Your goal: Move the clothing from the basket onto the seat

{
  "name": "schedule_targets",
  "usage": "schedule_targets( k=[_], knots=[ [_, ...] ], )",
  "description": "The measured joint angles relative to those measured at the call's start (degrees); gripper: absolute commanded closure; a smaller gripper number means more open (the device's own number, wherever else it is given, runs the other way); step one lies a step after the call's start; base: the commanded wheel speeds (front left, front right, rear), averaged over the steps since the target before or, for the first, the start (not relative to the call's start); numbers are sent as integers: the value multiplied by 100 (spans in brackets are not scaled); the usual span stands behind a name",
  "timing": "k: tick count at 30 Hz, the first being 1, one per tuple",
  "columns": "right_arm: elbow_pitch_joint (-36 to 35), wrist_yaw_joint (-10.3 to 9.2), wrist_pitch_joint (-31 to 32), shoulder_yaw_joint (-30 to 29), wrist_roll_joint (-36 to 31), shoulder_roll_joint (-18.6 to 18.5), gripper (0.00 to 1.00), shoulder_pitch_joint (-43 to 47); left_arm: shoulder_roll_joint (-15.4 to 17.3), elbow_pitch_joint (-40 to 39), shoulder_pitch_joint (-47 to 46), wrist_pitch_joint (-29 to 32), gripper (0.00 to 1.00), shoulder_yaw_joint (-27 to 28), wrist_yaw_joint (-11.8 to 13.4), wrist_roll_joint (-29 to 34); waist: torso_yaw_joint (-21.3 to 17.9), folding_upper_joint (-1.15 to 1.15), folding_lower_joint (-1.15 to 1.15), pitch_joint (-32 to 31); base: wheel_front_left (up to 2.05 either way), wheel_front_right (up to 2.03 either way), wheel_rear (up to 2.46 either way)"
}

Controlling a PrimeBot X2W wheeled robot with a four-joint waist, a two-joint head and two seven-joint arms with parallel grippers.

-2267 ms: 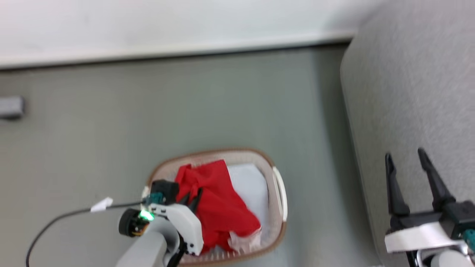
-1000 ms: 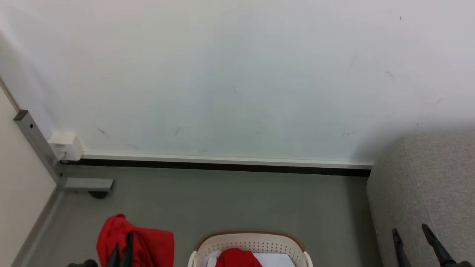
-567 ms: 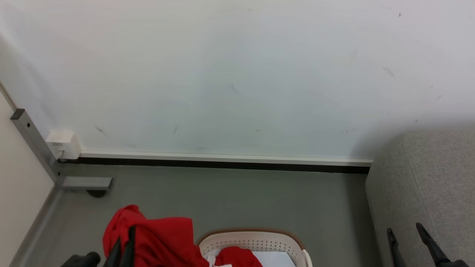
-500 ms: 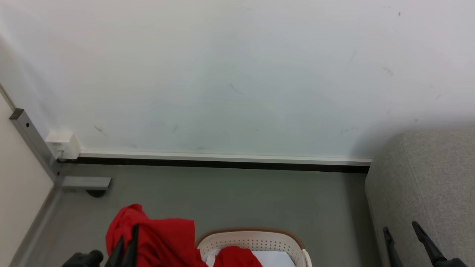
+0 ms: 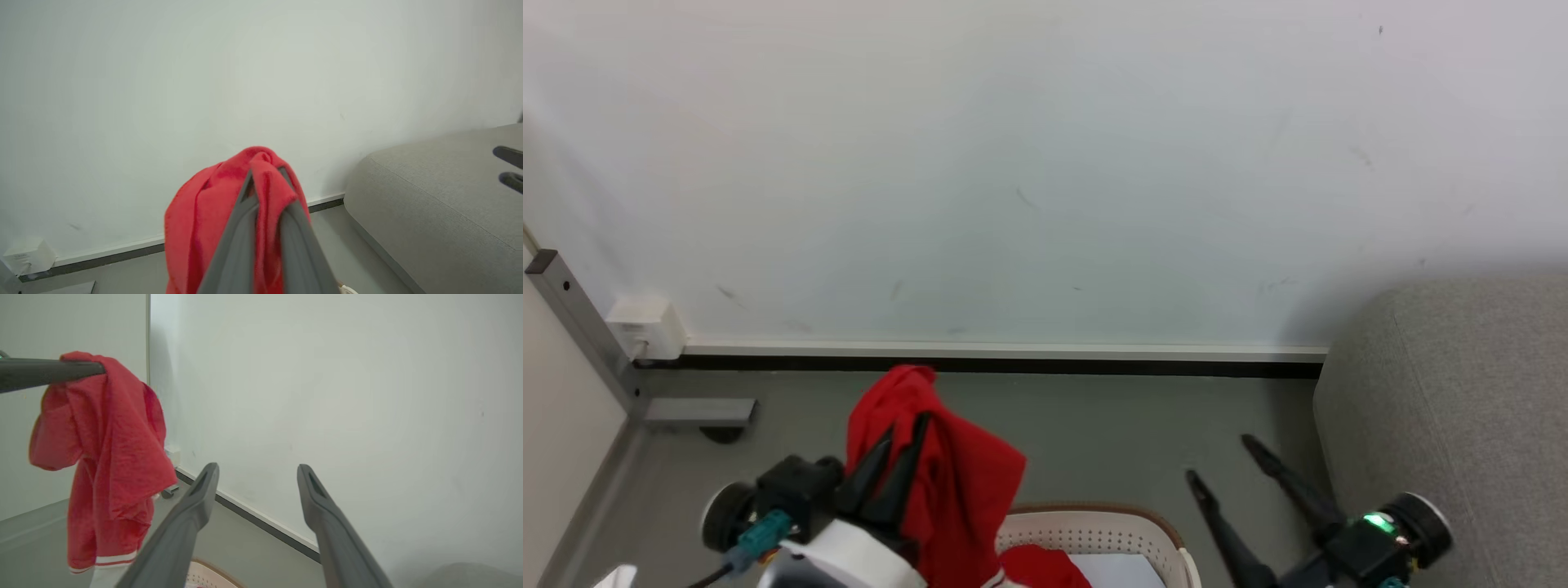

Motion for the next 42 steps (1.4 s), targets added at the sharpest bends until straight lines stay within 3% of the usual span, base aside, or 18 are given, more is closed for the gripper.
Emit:
schedule_targets(
  k=[4, 8, 14, 27, 38, 39, 41, 42],
  knots=[
    [5, 0, 0, 957, 265, -68, 0, -524, -97, 46, -392, 159, 100, -372, -196, 213, -35, 0, 0, 6, 0, 0, 0],
    [100, 0, 0, 1667, 506, 12, 0, -972, -399, 151, -768, 226, 100, -687, -353, 291, -65, 0, 0, 15, 0, 0, 0],
    [286, 0, 1, 2167, 537, 32, 0, -1465, -743, 353, -1117, 277, 100, -1155, -541, 421, -136, 0, 0, 23, 0, 0, 0],
    [504, 0, 302, 2154, 447, -87, 0, -1558, -866, 121, -1150, 438, 100, -1517, -648, 437, -350, 0, 0, -13, 0, 0, 0],
    [616, 0, 294, 2076, 352, 26, 0, -1556, -927, -310, -959, 859, 100, -1747, -758, -43, -389, 0, 0, 9, 0, 0, 0],
    [631, 0, 294, 2068, 358, 33, 53, -1556, -934, -333, -942, 890, 100, -1755, -764, -112, -392, 0, 0, 14, 0, 0, 0],
    [655, 0, 293, 2050, 410, 57, 100, -1556, -935, -379, -928, 942, 100, -1779, -766, -154, -400, 0, 0, 24, 0, 0, 0],
    [659, 0, 292, 2019, 444, 75, 100, -1556, -937, -392, -921, 950, 100, -1780, -771, -190, -405, 0, 0, 29, 0, 0, 0]
  ],
)
